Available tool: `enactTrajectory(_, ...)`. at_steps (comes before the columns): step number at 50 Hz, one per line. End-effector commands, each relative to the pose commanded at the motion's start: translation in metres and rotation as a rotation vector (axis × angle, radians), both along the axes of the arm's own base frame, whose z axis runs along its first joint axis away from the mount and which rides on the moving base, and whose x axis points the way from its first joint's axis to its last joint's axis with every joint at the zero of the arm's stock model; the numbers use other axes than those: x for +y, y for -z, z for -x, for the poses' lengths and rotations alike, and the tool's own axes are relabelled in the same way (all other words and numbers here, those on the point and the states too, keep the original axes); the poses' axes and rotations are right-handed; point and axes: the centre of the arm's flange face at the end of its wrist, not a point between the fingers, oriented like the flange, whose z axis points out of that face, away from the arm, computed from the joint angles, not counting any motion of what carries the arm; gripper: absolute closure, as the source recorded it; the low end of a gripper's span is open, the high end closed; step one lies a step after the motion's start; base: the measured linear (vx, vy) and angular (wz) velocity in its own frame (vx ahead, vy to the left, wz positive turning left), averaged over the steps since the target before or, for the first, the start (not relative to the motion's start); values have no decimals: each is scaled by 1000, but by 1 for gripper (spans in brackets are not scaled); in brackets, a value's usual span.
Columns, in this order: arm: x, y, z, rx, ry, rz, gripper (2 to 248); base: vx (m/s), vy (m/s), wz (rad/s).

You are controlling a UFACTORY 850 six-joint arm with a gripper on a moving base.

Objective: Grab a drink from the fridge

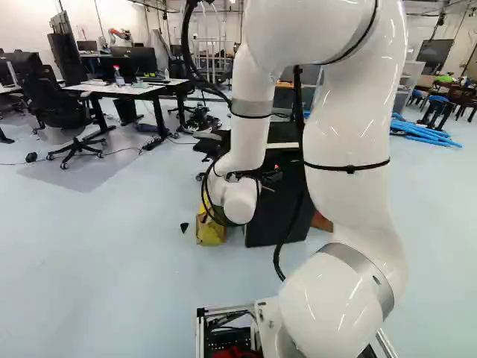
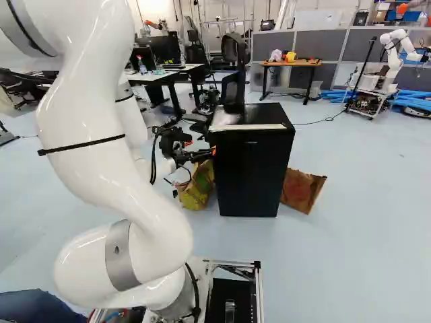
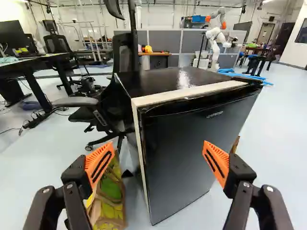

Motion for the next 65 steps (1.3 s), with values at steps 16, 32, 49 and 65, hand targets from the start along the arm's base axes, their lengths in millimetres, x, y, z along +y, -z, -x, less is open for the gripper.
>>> enactTrajectory(16, 0, 16, -5, 4, 34, 33, 3, 0, 0, 0)
enactTrajectory(32, 3, 32, -11, -2, 64, 70, 3, 0, 0, 0)
enactTrajectory(49, 6, 32, -18, -43, 96, 92, 3, 0, 0, 0)
enactTrajectory(65, 9, 32, -24, -65, 130, 97, 3, 0, 0, 0)
